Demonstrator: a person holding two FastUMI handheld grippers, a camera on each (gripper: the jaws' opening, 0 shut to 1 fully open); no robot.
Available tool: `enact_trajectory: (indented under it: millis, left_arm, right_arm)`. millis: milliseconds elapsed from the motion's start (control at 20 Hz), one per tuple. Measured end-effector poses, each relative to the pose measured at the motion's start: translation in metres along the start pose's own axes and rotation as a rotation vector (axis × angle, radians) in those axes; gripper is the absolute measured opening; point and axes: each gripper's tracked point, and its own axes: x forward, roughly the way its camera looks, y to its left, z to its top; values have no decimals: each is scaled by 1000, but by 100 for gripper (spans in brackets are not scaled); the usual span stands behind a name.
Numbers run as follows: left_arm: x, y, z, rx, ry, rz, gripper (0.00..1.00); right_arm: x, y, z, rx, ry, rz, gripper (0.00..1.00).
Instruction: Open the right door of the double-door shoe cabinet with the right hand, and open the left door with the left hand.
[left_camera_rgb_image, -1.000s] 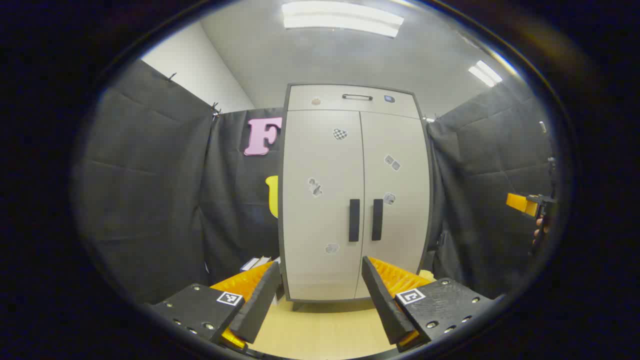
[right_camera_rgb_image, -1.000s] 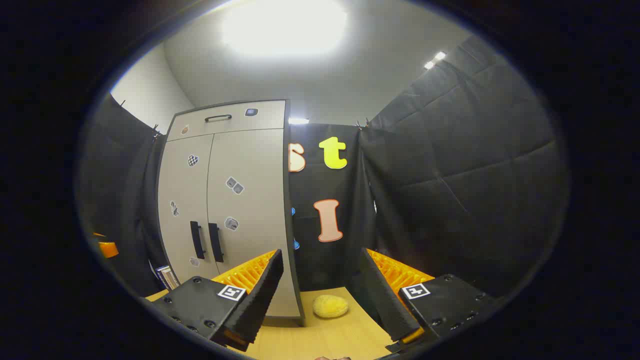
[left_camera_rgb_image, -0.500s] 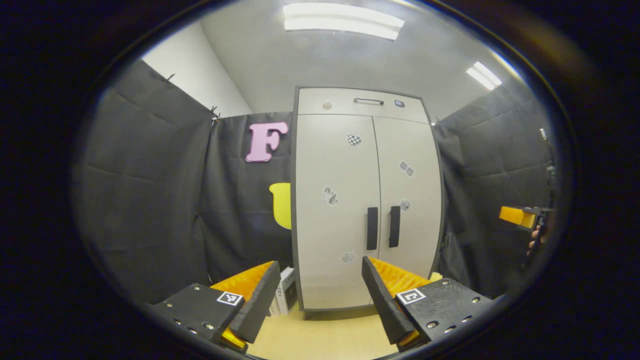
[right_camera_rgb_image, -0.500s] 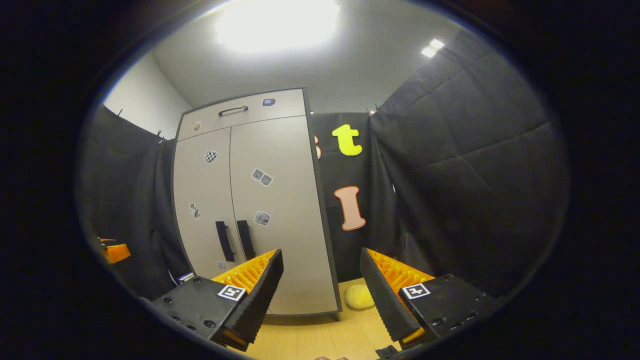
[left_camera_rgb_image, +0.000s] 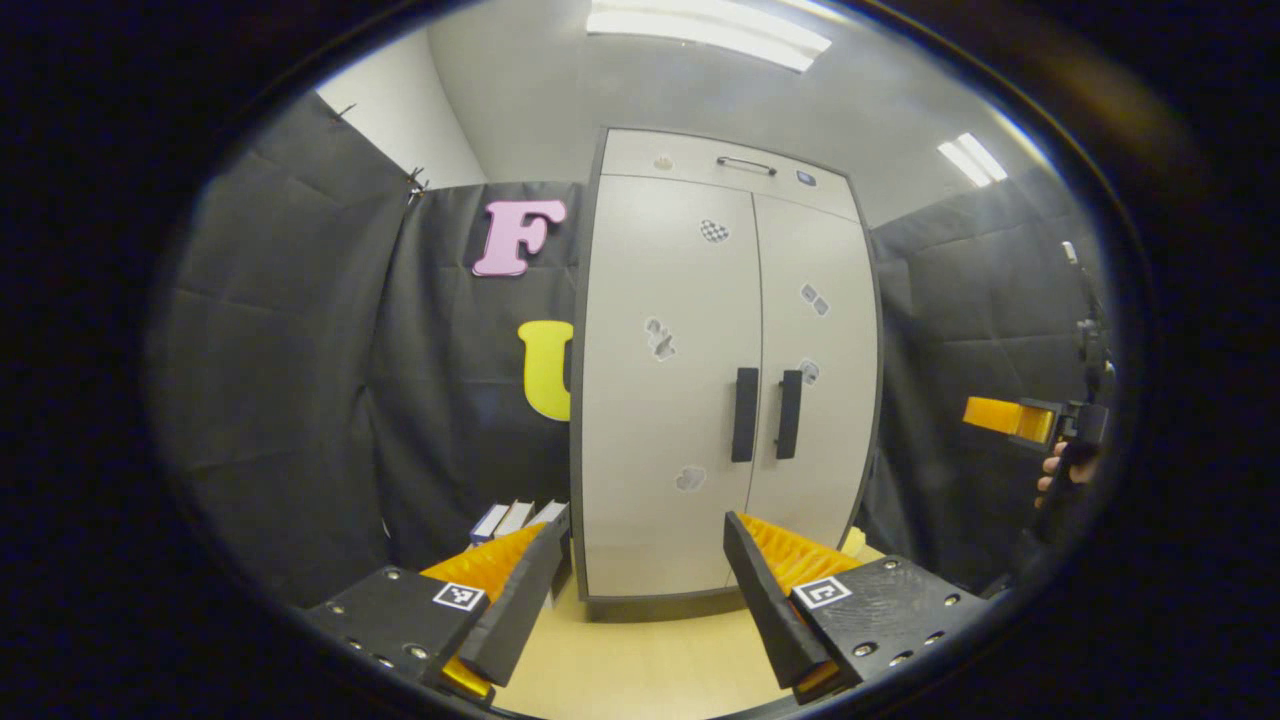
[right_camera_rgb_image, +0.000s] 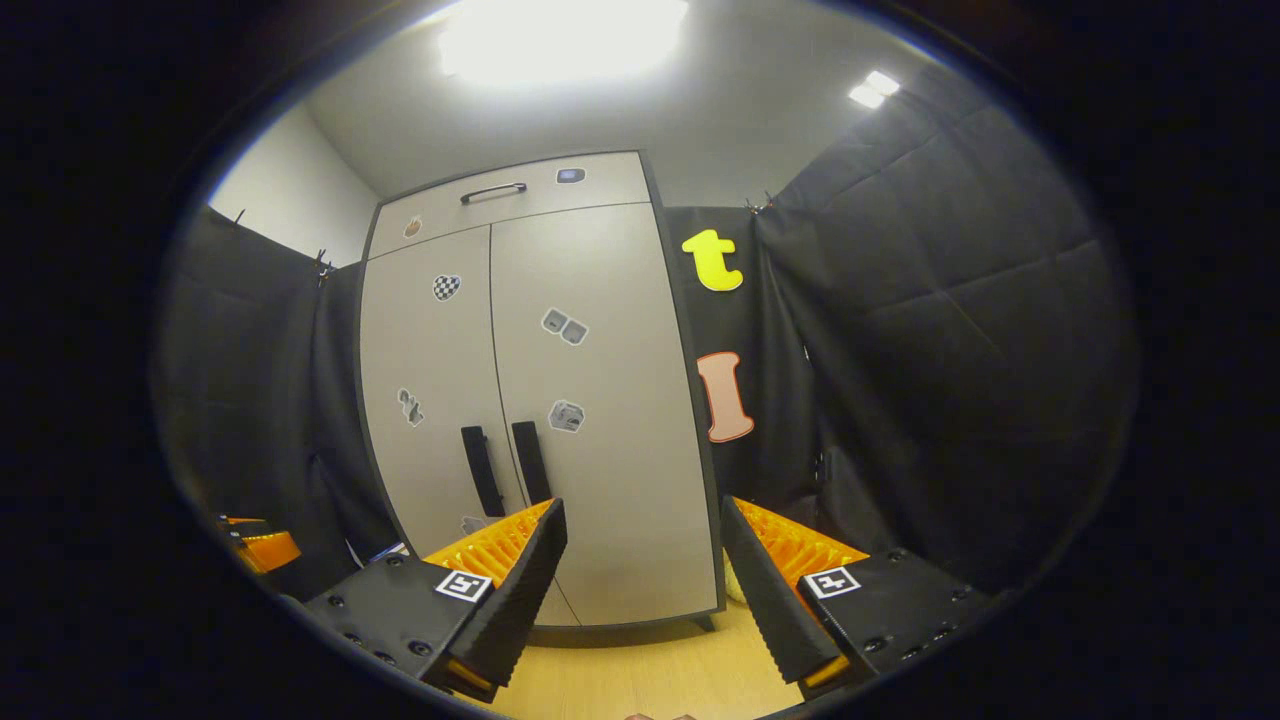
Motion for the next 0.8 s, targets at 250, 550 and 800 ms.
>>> enact_trajectory:
  millis: [250, 550, 800]
  left_arm:
    - [1, 38, -18, -21, 8, 19, 95]
    - [-12, 89, -48, -91, 44, 78, 95]
    - [-20, 110, -71, -144, 112, 148, 95]
  right_arm:
    - [43, 45, -1, -7, 47, 30, 98]
    - [89, 91, 20, -76, 30, 68, 97]
    - [132, 106, 23, -130, 16, 87, 97]
